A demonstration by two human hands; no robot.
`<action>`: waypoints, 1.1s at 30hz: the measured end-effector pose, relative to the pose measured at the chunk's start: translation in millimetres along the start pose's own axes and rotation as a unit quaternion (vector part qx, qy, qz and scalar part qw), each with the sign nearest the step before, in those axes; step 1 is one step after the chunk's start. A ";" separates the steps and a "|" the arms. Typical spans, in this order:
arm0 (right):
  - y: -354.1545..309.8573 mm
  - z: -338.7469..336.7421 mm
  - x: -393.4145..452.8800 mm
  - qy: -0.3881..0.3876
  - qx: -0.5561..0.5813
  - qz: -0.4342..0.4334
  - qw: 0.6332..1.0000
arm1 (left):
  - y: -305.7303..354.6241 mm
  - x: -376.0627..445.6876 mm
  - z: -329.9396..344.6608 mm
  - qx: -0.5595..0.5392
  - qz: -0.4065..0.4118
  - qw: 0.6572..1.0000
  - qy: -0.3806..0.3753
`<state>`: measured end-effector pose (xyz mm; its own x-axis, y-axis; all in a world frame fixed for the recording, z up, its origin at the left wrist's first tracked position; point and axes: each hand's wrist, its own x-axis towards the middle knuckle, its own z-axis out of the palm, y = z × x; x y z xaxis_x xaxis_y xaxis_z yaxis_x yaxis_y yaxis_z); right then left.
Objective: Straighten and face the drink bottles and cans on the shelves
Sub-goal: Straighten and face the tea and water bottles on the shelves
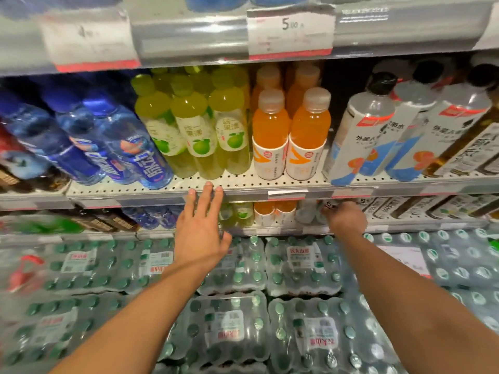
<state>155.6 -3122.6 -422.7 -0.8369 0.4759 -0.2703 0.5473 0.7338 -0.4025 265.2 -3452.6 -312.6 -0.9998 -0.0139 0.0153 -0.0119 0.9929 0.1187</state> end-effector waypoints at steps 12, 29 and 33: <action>29.2 0.7 -60.9 -0.176 0.236 0.086 0.952 | -8.2 -0.1 -11.9 -0.076 0.006 0.995 -0.068; 3.2 -74.2 -340.6 -0.163 0.365 -0.031 0.916 | -33.1 -75.6 -68.5 -0.205 0.092 0.961 -0.161; 5.4 -85.9 -372.0 -0.142 0.285 -0.121 0.940 | -43.5 -138.7 -73.7 -0.215 0.057 0.956 -0.189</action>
<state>469.3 -3254.0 -249.2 -0.9459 0.1210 -0.3010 0.3243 0.3864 -0.8634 405.6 -3502.7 -246.8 -0.9300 0.2157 -0.2975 0.0240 0.8436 0.5364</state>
